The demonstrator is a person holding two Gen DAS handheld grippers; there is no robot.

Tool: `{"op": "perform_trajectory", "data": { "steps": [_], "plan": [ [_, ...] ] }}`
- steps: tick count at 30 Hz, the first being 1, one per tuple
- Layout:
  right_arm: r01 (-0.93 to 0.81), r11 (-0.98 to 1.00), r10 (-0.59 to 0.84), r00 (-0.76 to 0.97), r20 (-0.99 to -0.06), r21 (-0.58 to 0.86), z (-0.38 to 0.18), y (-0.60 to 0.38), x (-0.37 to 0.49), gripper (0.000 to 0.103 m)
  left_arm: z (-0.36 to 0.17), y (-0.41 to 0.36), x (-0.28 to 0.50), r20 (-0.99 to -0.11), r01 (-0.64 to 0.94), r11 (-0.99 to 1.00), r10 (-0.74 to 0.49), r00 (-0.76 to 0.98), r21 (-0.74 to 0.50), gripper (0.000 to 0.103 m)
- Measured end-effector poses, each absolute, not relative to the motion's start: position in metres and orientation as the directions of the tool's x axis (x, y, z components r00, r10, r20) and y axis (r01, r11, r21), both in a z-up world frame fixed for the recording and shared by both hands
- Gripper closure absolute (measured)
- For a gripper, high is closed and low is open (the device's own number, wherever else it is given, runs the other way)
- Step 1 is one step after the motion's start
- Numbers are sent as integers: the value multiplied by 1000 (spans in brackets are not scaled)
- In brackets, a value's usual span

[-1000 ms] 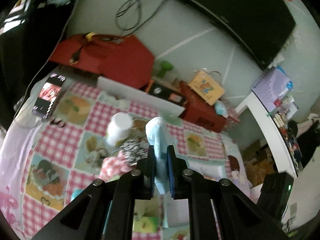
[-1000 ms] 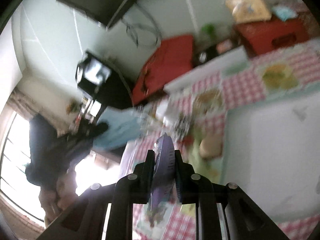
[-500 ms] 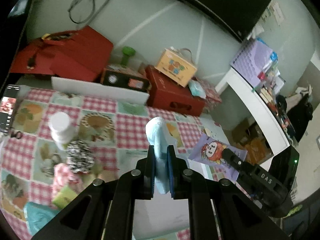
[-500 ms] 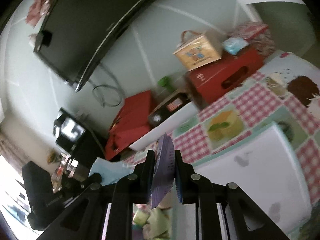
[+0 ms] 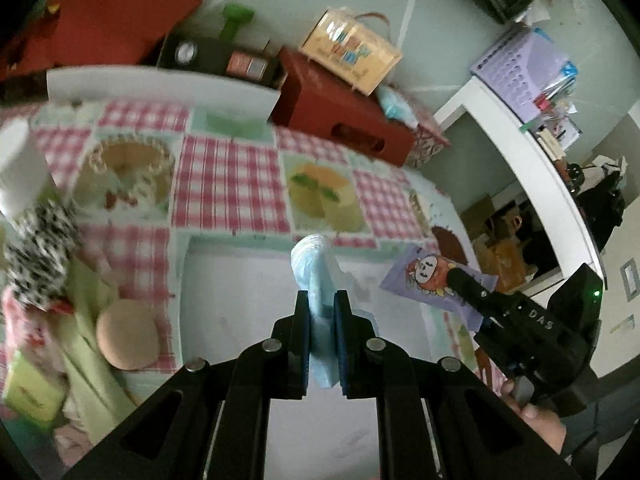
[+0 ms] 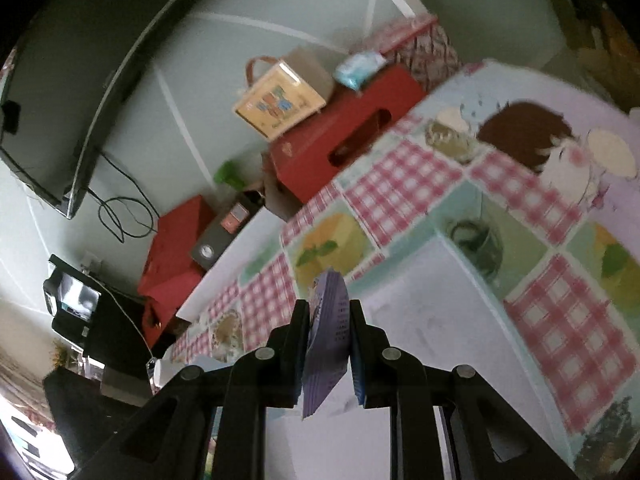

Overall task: Organize soft objects
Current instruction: 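Carry the mask in the left gripper while the right gripper carries the wipes pack over the white tray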

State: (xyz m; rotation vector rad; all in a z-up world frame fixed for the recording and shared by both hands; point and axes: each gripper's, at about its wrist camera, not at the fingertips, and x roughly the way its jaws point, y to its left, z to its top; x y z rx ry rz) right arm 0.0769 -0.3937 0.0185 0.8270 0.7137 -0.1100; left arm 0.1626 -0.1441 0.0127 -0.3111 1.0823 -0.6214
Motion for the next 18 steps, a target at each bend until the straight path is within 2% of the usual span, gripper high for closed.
{"op": "perform_trajectory", "data": {
  "steps": [8, 18],
  "plan": [
    [329, 685, 253, 730, -635, 651, -11, -385, 95, 81, -22, -150, 166, -757, 270, 806, -589, 282, -527, 92],
    [420, 680, 226, 659, -717, 601, -29, -392, 94, 80, -41, -156, 159, -856, 283, 883, -447, 259, -375, 90]
  ]
}}
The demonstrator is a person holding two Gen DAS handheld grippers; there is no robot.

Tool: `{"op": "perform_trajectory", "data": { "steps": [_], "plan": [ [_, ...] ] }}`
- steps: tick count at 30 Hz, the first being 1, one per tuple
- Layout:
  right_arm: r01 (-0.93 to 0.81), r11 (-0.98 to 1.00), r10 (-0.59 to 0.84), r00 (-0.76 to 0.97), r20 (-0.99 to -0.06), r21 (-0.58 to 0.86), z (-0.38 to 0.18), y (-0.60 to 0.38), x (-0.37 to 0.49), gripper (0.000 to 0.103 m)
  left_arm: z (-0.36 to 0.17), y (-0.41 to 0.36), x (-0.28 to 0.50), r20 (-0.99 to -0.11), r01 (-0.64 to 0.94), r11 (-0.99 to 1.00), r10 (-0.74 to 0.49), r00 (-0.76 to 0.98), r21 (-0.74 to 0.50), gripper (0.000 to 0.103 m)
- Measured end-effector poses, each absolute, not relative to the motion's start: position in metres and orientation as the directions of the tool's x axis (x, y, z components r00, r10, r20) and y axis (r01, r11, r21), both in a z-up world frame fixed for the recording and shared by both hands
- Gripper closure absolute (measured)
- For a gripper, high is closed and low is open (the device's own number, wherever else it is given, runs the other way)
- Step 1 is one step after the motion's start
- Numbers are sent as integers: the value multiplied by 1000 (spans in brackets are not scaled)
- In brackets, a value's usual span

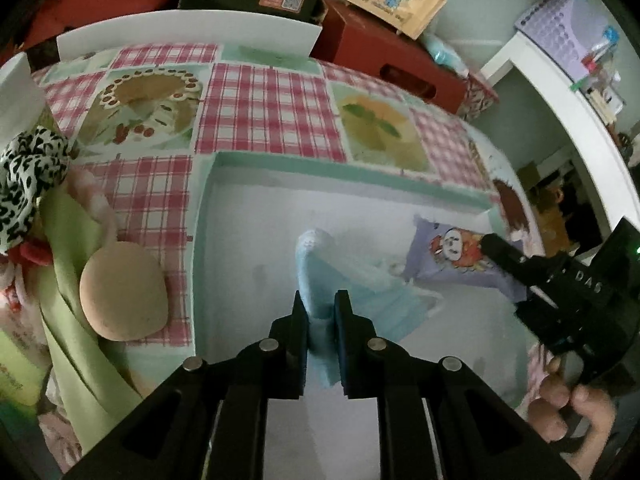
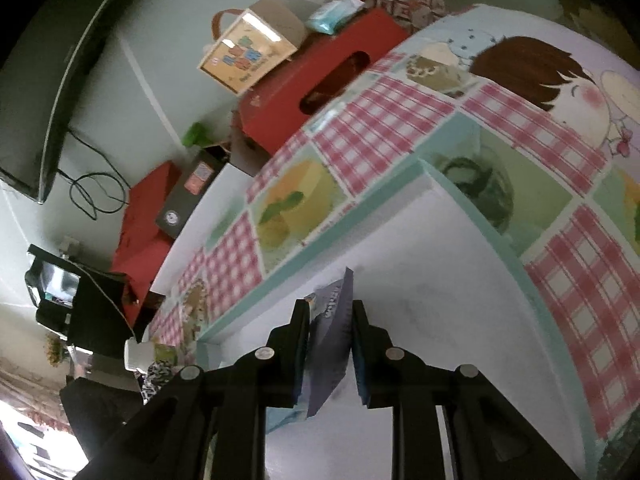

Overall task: Organize soft objects
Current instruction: 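Carry the mask in the left gripper while the right gripper carries the wipes pack over the white tray, then open the left gripper to drop the mask while the right gripper drops the wipes pack into the tray, then move both grippers back toward the pile of soft items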

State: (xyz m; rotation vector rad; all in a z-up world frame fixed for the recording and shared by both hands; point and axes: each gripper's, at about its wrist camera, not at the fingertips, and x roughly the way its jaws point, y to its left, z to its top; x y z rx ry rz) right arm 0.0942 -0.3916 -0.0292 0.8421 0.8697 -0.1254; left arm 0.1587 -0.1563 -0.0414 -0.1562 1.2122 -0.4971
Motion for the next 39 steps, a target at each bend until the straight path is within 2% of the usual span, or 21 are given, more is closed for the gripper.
{"op": "perform_trajectory", "data": {
  "steps": [1, 3, 6, 10, 13, 15, 16, 22, 24, 28, 39],
  "plan": [
    [426, 684, 220, 653, -724, 592, -29, -392, 94, 78, -42, -156, 158, -862, 286, 887, -435, 261, -362, 85],
    [446, 698, 195, 634, -748, 560, -30, -394, 92, 75, -42, -157, 157, -872, 290, 896, -413, 264, -336, 70],
    [479, 714, 155, 603, -782, 511, -30, -396, 89, 63, -42, -155, 156, -883, 281, 909, -384, 271, -309, 50],
    [505, 738, 109, 565, -818, 448, -28, -398, 86, 60, -40, -155, 155, -889, 281, 915, -365, 277, -289, 43],
    [516, 771, 58, 529, -847, 375, -23, -394, 84, 53, -36, -154, 153, -890, 287, 915, -362, 279, -283, 36],
    [509, 805, 11, 501, -865, 305, -16, -388, 84, 45, -32, -155, 150, -887, 292, 915, -361, 287, -277, 22],
    [503, 819, -10, 492, -870, 275, -12, -384, 84, 40, -29, -155, 149, -887, 292, 918, -354, 297, -268, 18],
    [462, 869, -88, 496, -864, 177, 10, -368, 83, 25, -16, -151, 146, -874, 290, 923, -347, 342, -253, 15],
    [461, 871, -98, 499, -861, 168, 14, -364, 81, 19, -12, -149, 145, -870, 289, 927, -336, 361, -238, 4],
    [462, 871, -113, 514, -850, 164, 19, -364, 77, 0, -7, -148, 143, -865, 296, 927, -335, 373, -231, 1],
    [490, 861, -180, 544, -820, 136, 27, -367, 70, 0, -6, -141, 143, -853, 273, 921, -367, 371, -278, 1]
  ]
}}
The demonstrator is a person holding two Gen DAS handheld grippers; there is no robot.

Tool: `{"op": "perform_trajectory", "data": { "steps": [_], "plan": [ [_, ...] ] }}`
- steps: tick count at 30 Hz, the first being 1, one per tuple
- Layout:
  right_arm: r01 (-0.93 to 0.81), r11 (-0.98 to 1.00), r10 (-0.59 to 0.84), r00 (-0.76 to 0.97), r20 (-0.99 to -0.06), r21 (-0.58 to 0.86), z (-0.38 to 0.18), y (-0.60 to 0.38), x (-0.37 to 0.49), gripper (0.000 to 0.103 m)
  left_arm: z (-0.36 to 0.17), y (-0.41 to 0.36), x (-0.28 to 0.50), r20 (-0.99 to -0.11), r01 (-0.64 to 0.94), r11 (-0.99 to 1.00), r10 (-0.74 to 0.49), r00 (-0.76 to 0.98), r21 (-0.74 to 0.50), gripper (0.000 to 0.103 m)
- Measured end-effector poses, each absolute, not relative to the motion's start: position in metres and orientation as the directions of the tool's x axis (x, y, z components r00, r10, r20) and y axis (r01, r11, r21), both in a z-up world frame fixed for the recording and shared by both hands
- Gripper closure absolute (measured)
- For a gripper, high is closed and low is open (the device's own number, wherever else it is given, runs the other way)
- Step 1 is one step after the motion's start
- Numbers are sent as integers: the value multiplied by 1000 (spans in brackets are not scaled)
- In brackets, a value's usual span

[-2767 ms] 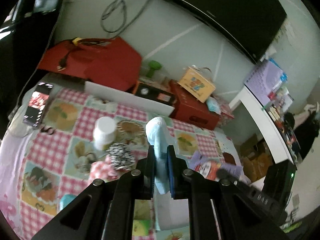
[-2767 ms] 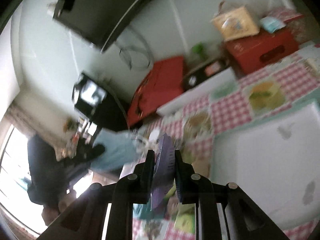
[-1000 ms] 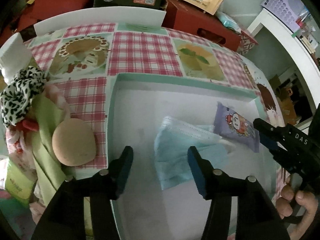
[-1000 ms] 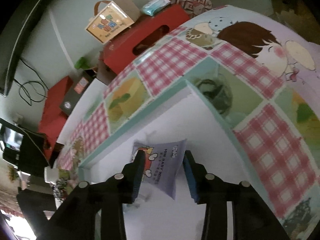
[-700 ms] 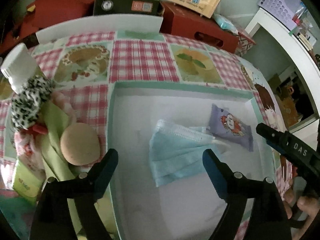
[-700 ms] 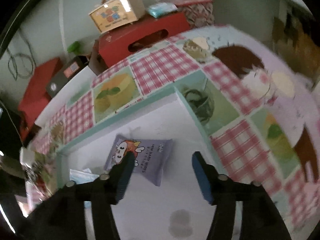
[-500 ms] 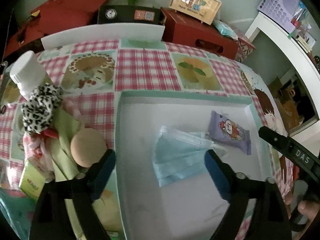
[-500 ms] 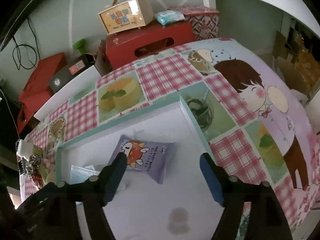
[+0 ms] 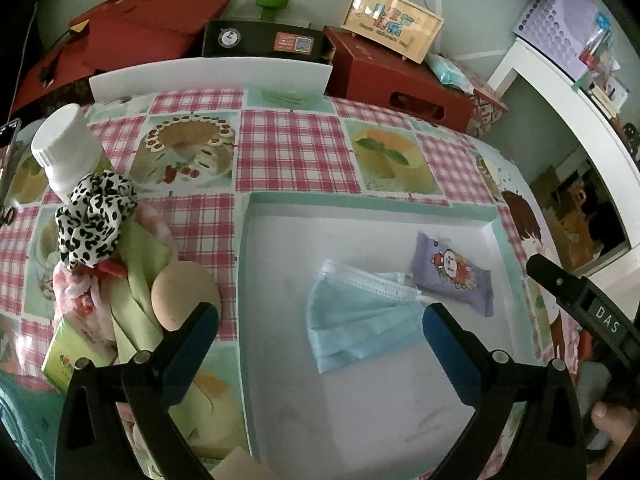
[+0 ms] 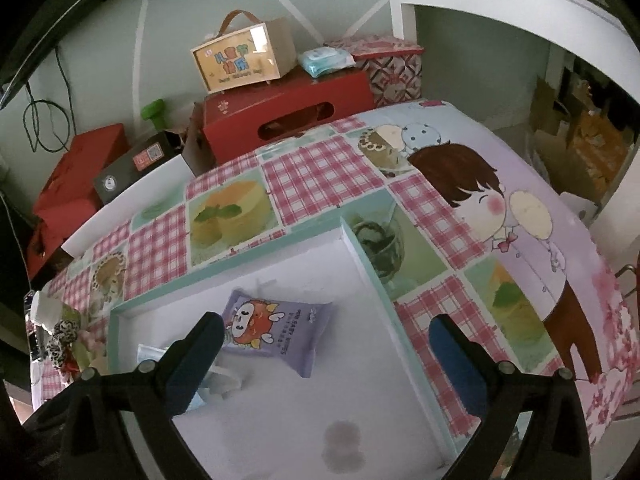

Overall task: Organize soft objects
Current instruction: 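Move both grippers back toward the pile of soft items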

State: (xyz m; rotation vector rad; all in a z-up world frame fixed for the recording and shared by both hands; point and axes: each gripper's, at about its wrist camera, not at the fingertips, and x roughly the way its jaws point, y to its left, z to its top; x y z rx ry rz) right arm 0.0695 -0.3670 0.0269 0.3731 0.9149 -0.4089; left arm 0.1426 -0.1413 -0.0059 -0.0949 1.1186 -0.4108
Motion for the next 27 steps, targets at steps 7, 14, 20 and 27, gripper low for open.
{"op": "perform_trajectory", "data": {
  "steps": [7, 14, 20, 27],
  "plan": [
    [485, 855, -175, 604, -778, 185, 37, -365, 67, 0, 4, -127, 147, -837, 239, 921, -381, 393, -306, 1],
    [451, 867, -148, 638, -755, 211, 40, -355, 72, 0, 30, -93, 157, -814, 202, 935, -354, 461, -292, 1],
    [403, 889, -110, 651, -751, 219, 36, -337, 80, 0, 50, -45, 166, -783, 106, 979, -204, 587, -176, 1],
    [320, 925, -54, 643, -764, 204, 29, -303, 95, 0, 43, 17, 181, -802, -34, 995, -54, 594, -92, 1]
  ]
}}
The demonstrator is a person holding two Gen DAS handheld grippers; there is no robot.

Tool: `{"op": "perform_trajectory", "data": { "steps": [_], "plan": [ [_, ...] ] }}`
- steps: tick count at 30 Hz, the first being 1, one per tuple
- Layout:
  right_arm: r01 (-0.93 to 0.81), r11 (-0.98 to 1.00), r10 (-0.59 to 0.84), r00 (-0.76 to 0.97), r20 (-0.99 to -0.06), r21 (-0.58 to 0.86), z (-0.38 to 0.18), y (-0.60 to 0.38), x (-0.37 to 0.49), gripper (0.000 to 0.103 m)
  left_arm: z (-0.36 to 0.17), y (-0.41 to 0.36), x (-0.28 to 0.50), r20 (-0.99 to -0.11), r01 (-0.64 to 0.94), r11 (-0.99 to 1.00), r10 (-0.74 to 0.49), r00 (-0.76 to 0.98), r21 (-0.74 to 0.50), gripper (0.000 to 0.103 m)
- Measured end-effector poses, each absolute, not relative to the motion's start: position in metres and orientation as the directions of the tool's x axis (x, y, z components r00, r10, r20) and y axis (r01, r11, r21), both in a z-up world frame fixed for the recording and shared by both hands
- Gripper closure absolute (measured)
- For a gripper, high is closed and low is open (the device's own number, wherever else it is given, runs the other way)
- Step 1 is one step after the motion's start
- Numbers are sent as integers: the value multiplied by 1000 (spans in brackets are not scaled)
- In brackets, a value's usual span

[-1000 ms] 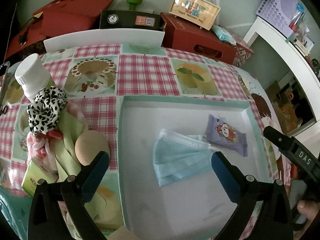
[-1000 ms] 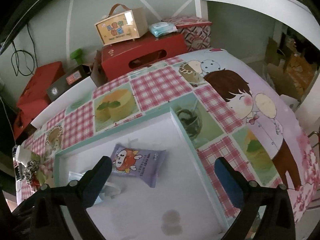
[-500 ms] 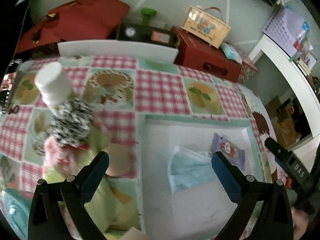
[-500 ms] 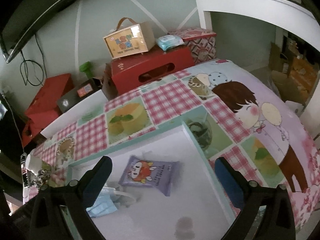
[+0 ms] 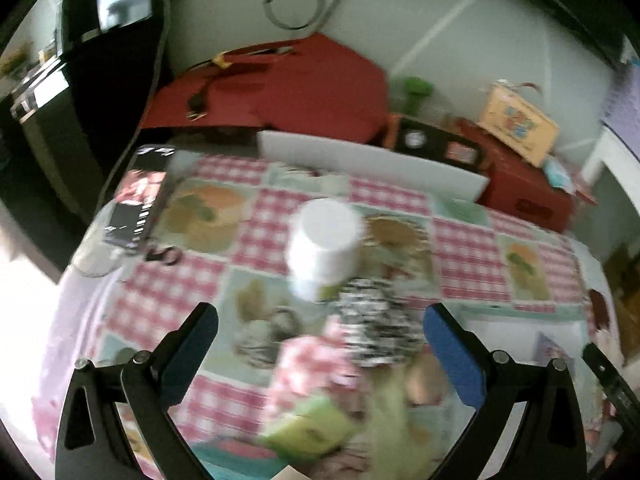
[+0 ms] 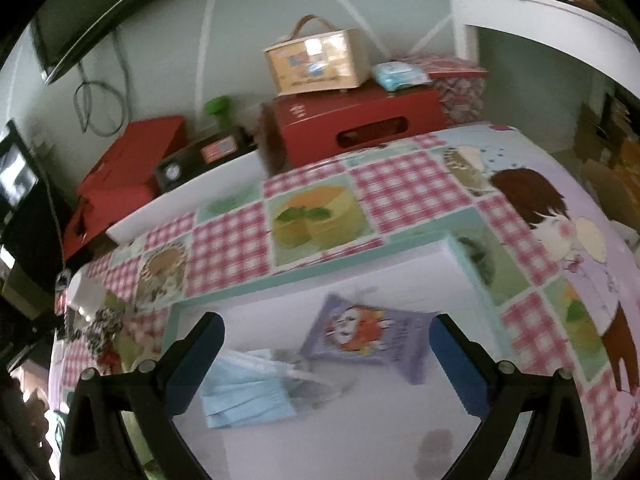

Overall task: Organize soft objects
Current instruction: 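Move both grippers back toward the pile of soft items, then grasp the leopard-print scrunchie with the right gripper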

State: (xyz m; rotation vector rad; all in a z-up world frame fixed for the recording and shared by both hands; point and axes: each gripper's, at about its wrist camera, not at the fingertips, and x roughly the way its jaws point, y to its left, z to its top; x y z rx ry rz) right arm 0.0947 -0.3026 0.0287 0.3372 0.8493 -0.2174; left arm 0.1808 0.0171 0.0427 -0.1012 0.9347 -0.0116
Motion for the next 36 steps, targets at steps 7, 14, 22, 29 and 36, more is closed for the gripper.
{"op": "perform_trajectory", "data": {
  "steps": [7, 14, 22, 29, 36],
  "plan": [
    [180, 959, 60, 627, -777, 219, 23, -250, 112, 0, 17, 67, 191, -857, -141, 983, -31, 514, -120, 1],
    [11, 967, 201, 576, -792, 254, 20, -183, 135, 0, -2, 83, 199, -903, -176, 979, -14, 430, -99, 1],
    [-99, 963, 263, 522, -811, 249, 31, -124, 175, 0, -16, 99, 203, -928, -231, 964, -38, 371, -132, 1],
    [-150, 973, 226, 441, -868, 177, 23, -82, 208, 0, -30, 106, 206, -942, -267, 950, -67, 328, -161, 1],
    [-164, 982, 151, 366, -918, 96, 1, -63, 229, 0, -33, 112, 210, -953, -312, 938, -55, 299, -153, 1]
  ]
}}
